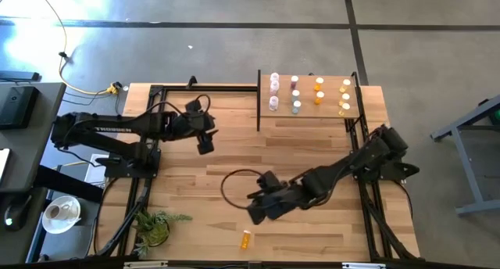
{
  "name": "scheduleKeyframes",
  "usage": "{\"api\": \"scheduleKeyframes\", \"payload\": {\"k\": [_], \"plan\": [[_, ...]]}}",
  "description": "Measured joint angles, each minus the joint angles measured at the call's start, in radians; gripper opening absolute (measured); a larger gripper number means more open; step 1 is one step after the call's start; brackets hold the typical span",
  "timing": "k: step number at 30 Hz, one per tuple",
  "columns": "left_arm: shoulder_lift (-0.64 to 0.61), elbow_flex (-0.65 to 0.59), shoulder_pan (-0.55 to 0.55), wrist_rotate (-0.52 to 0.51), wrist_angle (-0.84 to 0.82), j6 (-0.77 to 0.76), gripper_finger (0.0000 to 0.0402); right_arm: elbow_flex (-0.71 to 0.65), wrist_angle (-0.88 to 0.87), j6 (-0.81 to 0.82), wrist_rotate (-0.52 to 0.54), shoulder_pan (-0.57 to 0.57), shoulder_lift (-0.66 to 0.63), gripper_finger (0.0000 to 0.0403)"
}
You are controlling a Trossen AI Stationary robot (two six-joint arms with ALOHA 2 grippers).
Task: Pick and place medicine bottles onto shelf by color
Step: Put the orange pill bottle on the shelf aligned with the other orange pill bottles
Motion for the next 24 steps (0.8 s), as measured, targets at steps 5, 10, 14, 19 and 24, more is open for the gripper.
{"api": "scheduleKeyframes", "payload": {"k": [5,10,14,19,24], "plan": [[-0.004,0.000,0.055,-0.043,-0.007,0.000,0.0204,0.108,-0.026,0.130,-0.030,0.028,0.104,0.0206],[-0.006,0.000,0.112,-0.058,-0.005,0.000,0.0204,0.158,-0.026,0.283,-0.036,0.049,0.188,0.0206],[-0.006,0.000,0.148,-0.057,-0.003,0.000,0.0204,0.166,-0.006,0.410,-0.046,0.063,0.230,0.0206],[-0.006,0.000,0.178,-0.051,-0.002,0.000,0.0204,0.166,0.011,0.538,-0.068,0.079,0.258,0.0206],[-0.006,0.000,0.197,-0.050,0.000,0.000,0.0204,0.166,0.043,0.635,-0.091,0.092,0.292,0.0206]]}}
